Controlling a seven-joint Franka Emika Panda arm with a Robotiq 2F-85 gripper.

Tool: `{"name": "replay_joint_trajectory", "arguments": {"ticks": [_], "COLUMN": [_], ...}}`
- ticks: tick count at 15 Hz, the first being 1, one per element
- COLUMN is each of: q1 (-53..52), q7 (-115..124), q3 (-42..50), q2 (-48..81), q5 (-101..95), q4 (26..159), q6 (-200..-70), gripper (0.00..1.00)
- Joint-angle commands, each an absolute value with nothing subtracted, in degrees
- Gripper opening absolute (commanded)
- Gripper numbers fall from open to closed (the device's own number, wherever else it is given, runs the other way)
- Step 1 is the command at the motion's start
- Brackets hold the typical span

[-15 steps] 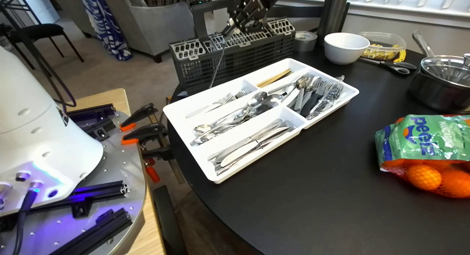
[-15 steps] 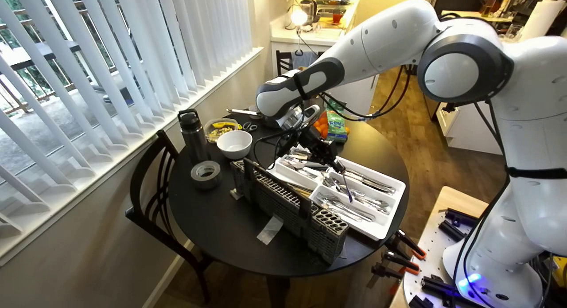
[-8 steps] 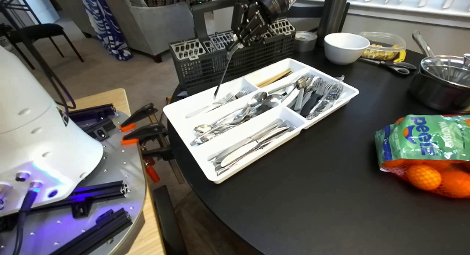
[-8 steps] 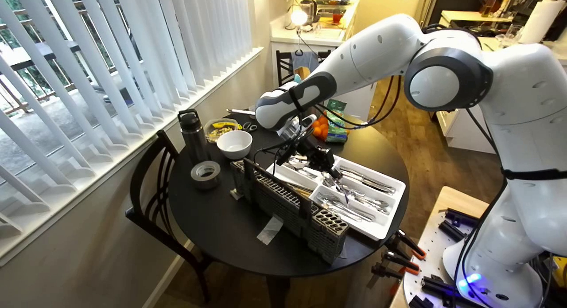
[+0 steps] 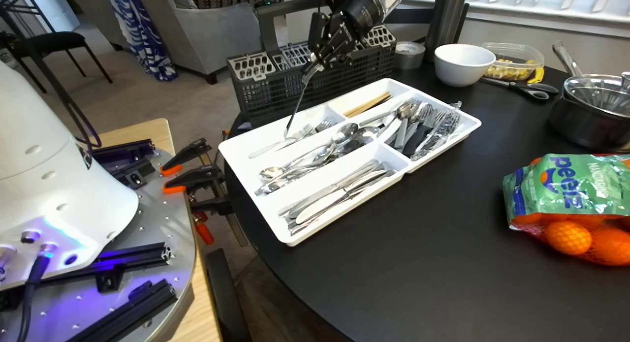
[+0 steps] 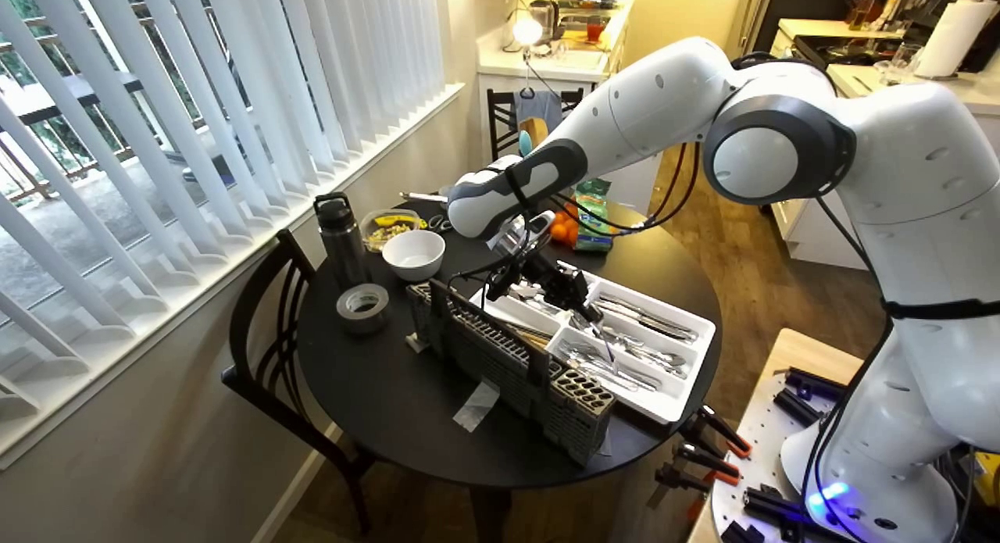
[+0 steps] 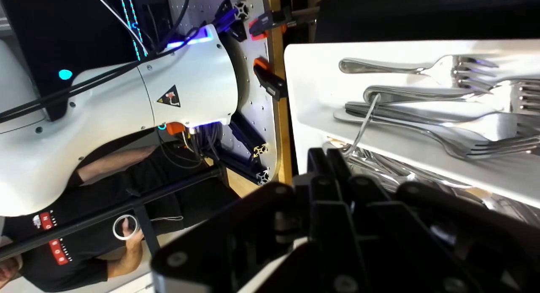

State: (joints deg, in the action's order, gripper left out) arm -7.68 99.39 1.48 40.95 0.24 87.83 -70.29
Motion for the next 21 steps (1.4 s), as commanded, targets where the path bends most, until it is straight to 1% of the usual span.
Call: {"name": "replay_joint_trajectory", "arguments": {"ticks": [1, 2, 3, 4, 5, 15, 17, 19, 21], "q1": [-8.2, -8.2, -8.2, -8.2, -8.2, -8.1, -8.0, -8.0, -8.3], "q7": [96.7, 96.7, 97.1, 97.0, 97.0, 96.4, 96.5, 96.7, 95.9], "q3": [1.8, 1.8, 1.8, 1.8, 1.8, 1.8, 1.8, 2.0, 2.0], "q2": [41.2, 41.3, 41.5, 41.5, 41.5, 41.2, 41.0, 40.3, 38.1], "q5": [-0.2, 0.1, 0.3, 0.2, 0.1, 0.2, 0.3, 0.1, -1.2], "q4": [87.5, 87.5, 87.3, 87.2, 87.3, 87.5, 87.3, 87.4, 88.7], "q6": [-70.5, -70.5, -69.9, -69.9, -70.0, -70.5, -70.9, -72.0, -75.8], "gripper": [0.03, 0.04, 0.29, 0.29, 0.32, 0.95, 1.0, 1.0, 1.0]}}
